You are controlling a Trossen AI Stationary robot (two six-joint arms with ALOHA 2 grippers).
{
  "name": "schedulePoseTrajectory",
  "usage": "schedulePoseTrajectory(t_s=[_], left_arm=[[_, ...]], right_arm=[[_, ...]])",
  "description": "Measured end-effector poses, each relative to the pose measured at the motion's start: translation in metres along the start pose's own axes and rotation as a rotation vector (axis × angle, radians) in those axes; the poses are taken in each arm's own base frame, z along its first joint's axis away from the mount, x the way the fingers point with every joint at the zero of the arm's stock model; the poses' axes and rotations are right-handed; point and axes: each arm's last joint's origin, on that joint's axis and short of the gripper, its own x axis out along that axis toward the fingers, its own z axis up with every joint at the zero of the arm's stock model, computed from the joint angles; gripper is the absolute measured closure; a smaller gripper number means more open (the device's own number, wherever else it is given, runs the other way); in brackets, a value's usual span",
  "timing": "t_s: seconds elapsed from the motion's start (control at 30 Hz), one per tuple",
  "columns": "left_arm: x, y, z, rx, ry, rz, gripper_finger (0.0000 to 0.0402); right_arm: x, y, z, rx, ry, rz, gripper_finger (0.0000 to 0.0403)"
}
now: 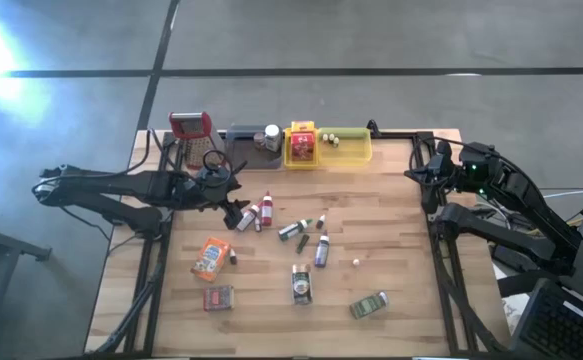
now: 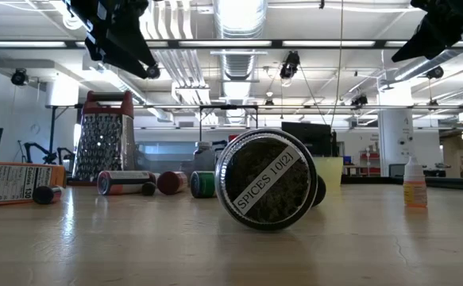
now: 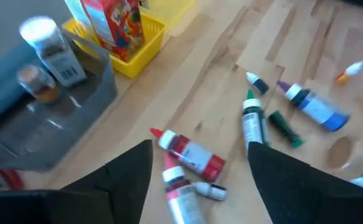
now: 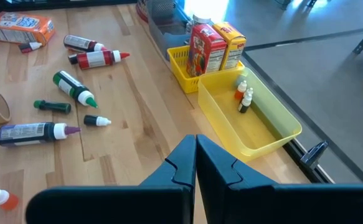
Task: Pick & Place Kitchen Items
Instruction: Put the red seasoning can into the black bin
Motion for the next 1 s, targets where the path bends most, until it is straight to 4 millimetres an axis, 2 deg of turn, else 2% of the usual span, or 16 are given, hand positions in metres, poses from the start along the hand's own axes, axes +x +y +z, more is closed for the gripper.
schedulePoseTrajectory(t_s=[0.23,0.43,1.0], left_arm=[[0.01,-0.01,-0.006,0.17,0.037,0.033,0.0085],[0.019,-0.023,-0.013,0.238,0.082,0.008,0.0047],[0.009,-0.035,-0.016,0.223,0.05,-0.058,0.0046]], right_arm=[[0.0,0.0,0.0,0.0,0.0,0.0,0.0394],[0.0,0.0,0.0,0.0,0.0,0.0,0.0394],[0.0,0.0,0.0,0.0,0.0,0.0,0.0394]])
